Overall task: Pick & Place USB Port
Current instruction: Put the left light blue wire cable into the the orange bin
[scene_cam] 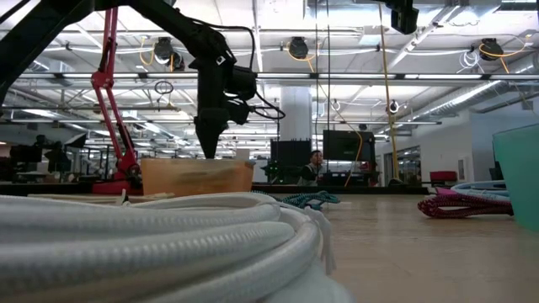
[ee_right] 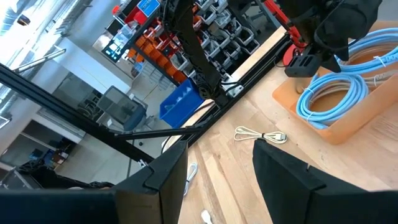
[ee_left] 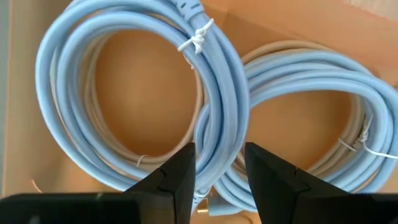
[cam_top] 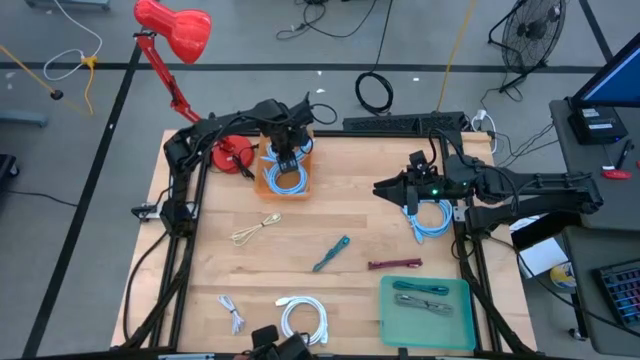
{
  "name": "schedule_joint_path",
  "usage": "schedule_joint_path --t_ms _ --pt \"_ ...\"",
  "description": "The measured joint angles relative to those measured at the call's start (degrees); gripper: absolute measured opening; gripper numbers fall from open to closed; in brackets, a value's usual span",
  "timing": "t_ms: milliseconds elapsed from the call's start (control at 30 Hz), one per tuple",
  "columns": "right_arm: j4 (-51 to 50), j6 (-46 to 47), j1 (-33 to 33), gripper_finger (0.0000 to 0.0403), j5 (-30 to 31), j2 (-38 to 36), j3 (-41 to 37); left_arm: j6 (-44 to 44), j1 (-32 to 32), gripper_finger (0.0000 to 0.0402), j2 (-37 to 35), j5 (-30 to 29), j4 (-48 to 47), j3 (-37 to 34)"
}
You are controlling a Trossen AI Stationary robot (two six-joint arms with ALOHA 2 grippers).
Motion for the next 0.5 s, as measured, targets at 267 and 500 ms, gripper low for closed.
schedule_joint_path --t_ms 267,500 --pt "0.0 0.0 0.0 0.0171 0.0 0.0 0.0 0.6 0.0 0.0054 0.0 0.7 0.8 -3.0" --pt "0.0 0.0 0.0 0.0171 0.0 0.0 0.0 -0.1 0.0 0.0011 -0.1 -0.7 2.2 -4.9"
